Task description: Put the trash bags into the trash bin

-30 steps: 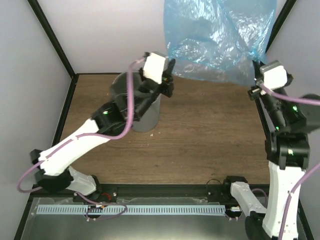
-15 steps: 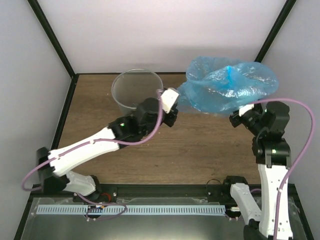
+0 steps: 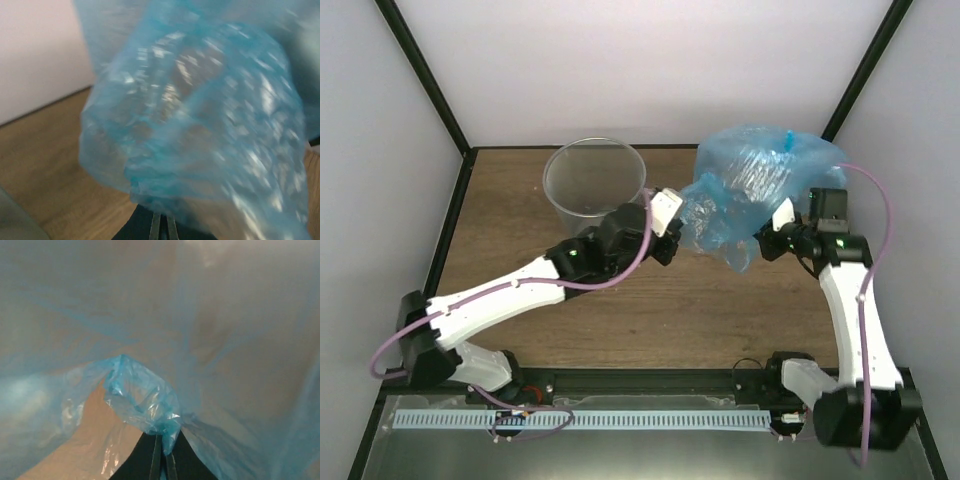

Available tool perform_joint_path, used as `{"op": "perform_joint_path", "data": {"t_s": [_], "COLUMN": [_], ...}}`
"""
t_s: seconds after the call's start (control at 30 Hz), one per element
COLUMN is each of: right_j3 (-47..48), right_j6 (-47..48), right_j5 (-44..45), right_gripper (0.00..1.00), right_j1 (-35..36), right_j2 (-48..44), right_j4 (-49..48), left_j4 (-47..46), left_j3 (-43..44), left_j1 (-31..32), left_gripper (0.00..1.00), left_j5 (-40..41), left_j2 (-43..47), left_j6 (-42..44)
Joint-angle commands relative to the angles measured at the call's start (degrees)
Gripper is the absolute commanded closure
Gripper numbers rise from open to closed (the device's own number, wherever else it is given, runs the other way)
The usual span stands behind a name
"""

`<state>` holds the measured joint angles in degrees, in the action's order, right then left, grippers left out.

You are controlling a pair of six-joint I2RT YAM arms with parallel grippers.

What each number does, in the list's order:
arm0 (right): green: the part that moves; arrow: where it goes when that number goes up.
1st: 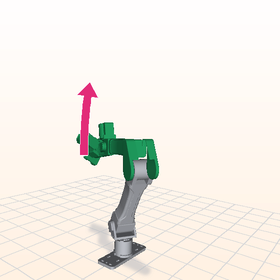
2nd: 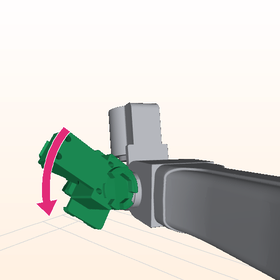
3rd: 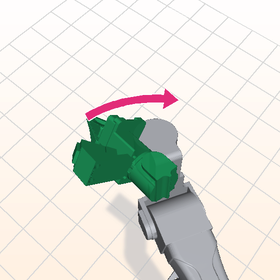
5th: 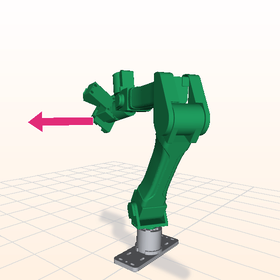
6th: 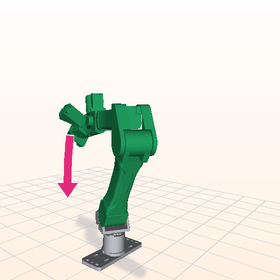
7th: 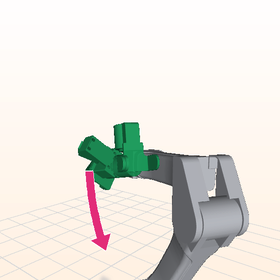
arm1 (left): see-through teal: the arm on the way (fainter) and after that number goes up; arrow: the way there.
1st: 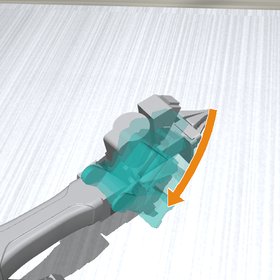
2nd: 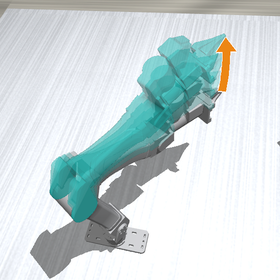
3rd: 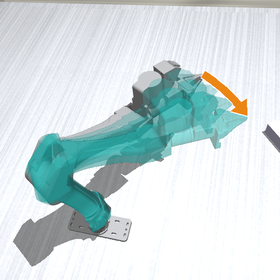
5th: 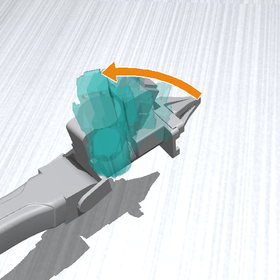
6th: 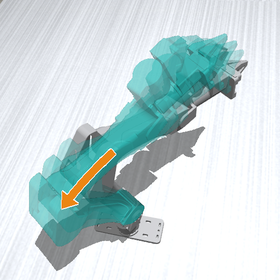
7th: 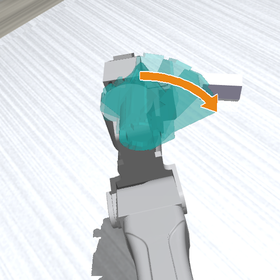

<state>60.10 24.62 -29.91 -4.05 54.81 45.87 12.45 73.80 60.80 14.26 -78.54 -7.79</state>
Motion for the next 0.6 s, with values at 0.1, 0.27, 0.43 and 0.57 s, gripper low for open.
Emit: {"op": "perform_joint_path", "data": {"t_s": [0.1, 0.27, 0.43, 0.57], "right_j3": [2.1, 0.7, 4.0, 7.0], "right_j6": [7.5, 8.8, 6.4, 3.0], "right_j5": [-2.9, 1.9, 3.4, 5.1], "right_gripper": [0.99, 0.99, 0.99, 0.99], "right_j1": [-0.1, -0.1, -0.2, -0.2], "right_j2": [7.1, 2.4, 1.2, 1.3], "right_j4": [15.7, 16.0, 14.9, 12.1], "left_j4": [9.0, 7.6, 7.5, 7.9], "left_j3": [3.4, 1.2, 1.8, 2.1], "left_j1": [0.7, 0.7, 0.6, 0.7], "left_gripper": [0.96, 0.96, 0.96, 0.96], "left_j5": [-5.8, -3.3, -0.9, -0.1], "left_j2": [-6.7, -2.4, -1.3, -1.5], "left_j6": [-5.2, -6.5, -5.9, -5.7]}}
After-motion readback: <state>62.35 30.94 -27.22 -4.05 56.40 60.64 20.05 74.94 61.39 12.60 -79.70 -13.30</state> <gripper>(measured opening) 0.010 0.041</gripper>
